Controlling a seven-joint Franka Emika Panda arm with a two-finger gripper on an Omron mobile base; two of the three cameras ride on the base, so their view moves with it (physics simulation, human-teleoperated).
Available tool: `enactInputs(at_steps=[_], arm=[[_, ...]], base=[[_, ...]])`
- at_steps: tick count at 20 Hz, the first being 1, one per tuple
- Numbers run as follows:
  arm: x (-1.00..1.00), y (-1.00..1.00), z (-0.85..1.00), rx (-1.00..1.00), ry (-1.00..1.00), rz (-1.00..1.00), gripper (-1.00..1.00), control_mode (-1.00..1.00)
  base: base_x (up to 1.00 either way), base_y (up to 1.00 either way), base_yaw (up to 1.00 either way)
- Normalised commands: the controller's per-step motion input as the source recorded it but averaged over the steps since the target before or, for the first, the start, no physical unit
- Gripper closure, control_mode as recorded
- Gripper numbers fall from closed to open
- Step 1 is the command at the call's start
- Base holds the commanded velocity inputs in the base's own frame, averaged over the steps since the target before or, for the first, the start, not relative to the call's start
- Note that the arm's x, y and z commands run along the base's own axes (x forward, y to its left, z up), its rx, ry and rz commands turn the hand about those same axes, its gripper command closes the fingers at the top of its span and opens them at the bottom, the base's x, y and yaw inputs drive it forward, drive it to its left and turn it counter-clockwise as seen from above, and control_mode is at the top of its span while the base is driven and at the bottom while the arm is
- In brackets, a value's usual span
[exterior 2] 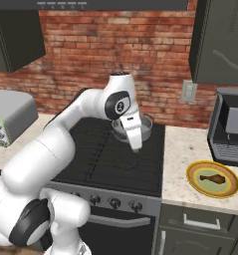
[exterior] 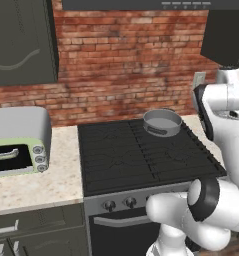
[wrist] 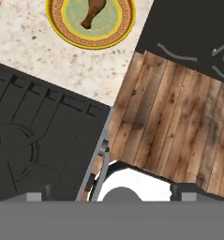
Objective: Retrieve the frozen meat and place it in the pot on a burner. Then turn the burner on.
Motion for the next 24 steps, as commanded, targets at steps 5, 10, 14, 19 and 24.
enactInputs(at_steps=[5, 10, 14, 19, 24], arm=[[0.25, -0.74, -0.24, 0.00, 0.00, -0.05, -1.00, -1.00], [0.23, -0.66, -0.09, 0.00, 0.00, -0.04, -1.00, -1.00], [0.15, -0.50, -0.28, 0.00, -0.02, 0.02, -1.00, -1.00], [0.02, -0.44, -0.38, 0.01, 0.00, 0.02, -1.00, -1.00], [0.08, -0.55, -0.24, 0.09, 0.01, 0.00, -1.00, -1.00]], base=[[0.00, 0.00, 0.00], [0.00, 0.00, 0.00], [0.00, 0.00, 0.00], [0.00, 0.00, 0.00], [0.00, 0.00, 0.00]])
